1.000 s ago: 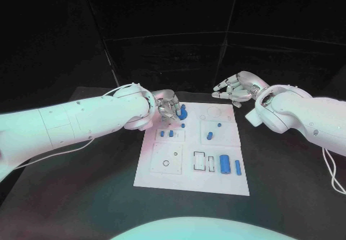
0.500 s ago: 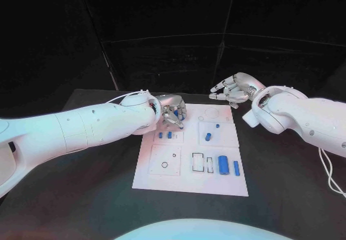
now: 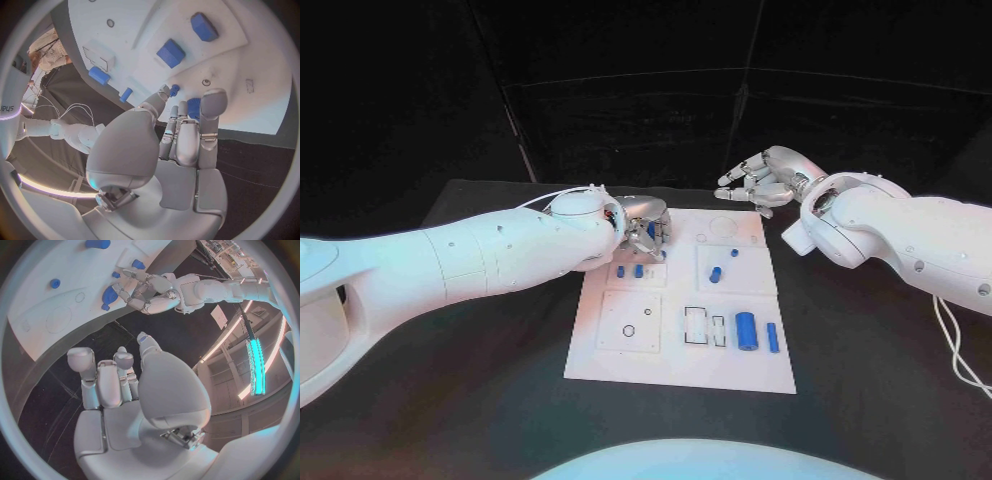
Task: Assemble the parts on the task board
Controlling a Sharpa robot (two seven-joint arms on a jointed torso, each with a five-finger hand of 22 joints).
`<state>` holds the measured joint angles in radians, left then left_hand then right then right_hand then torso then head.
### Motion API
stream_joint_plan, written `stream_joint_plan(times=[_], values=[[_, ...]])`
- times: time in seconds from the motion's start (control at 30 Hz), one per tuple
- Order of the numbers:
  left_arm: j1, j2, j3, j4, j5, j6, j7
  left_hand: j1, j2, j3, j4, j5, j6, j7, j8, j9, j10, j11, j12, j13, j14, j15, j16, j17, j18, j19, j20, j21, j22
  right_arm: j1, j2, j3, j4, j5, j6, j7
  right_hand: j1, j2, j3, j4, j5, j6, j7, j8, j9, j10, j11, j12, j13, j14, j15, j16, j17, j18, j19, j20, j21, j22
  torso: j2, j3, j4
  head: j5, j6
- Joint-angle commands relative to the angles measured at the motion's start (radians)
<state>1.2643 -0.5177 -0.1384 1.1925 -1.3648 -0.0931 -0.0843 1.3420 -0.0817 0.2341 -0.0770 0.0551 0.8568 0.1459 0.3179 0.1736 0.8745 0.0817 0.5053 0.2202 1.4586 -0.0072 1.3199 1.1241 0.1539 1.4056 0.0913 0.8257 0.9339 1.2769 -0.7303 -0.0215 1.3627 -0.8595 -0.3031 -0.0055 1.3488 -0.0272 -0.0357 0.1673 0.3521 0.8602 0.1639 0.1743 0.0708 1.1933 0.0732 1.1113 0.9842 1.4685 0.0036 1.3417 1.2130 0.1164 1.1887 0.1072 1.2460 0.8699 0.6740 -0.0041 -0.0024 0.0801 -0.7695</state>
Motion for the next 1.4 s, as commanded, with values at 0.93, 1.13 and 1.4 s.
stream_joint_plan(times=[0.93,1.13,1.4], values=[[-0.017,0.038,0.0,-0.054,-0.028,0.068,0.027,0.02,0.037,0.082,-0.017,-0.006,0.115,-0.02,-0.038,-0.042,0.106,-0.017,-0.05,-0.076,0.026,-0.015,0.008,-0.02,-0.021,0.035,-0.017,0.071,0.065,0.002,0.004,0.001,0.002,0.003,0.002,0.008,0.002,0.009,-0.005,0.002,0.007,-0.009,0.001,0.005,-0.001,0.001,0.002,-0.001,0.004,0.026,-0.007,-0.004,0.001,0.018,-0.006,-0.002,-0.007,0.0,0.0,0.0003,0.0009,-0.005,-0.005],[-0.019,0.041,0.0,-0.059,-0.028,0.067,0.029,0.008,0.033,0.091,-0.015,-0.006,0.12,-0.02,-0.045,-0.048,0.113,-0.017,-0.059,-0.085,0.026,-0.015,0.007,-0.024,-0.023,0.037,-0.017,0.076,0.07,0.002,0.005,0.001,0.002,0.003,0.003,0.008,0.002,0.009,-0.005,0.002,0.007,-0.009,0.001,0.005,-0.001,0.001,0.002,-0.001,0.004,0.026,-0.007,-0.004,0.001,0.018,-0.006,-0.002,-0.007,0.0,0.0,0.0004,0.0015,-0.004,-0.006],[-0.02,0.043,0.0,-0.06,-0.028,0.067,0.029,0.0,0.026,0.096,-0.015,-0.006,0.117,-0.019,-0.056,-0.054,0.117,-0.016,-0.066,-0.092,0.025,-0.015,0.006,-0.029,-0.026,0.041,-0.018,0.094,0.087,0.002,0.005,0.001,0.002,0.003,0.002,0.008,0.002,0.009,-0.005,0.002,0.007,-0.009,0.001,0.005,-0.001,0.001,0.002,-0.001,0.004,0.026,-0.007,-0.004,0.001,0.018,-0.006,-0.002,-0.007,0.0,0.0,0.0003,0.0008,-0.004,-0.006]])
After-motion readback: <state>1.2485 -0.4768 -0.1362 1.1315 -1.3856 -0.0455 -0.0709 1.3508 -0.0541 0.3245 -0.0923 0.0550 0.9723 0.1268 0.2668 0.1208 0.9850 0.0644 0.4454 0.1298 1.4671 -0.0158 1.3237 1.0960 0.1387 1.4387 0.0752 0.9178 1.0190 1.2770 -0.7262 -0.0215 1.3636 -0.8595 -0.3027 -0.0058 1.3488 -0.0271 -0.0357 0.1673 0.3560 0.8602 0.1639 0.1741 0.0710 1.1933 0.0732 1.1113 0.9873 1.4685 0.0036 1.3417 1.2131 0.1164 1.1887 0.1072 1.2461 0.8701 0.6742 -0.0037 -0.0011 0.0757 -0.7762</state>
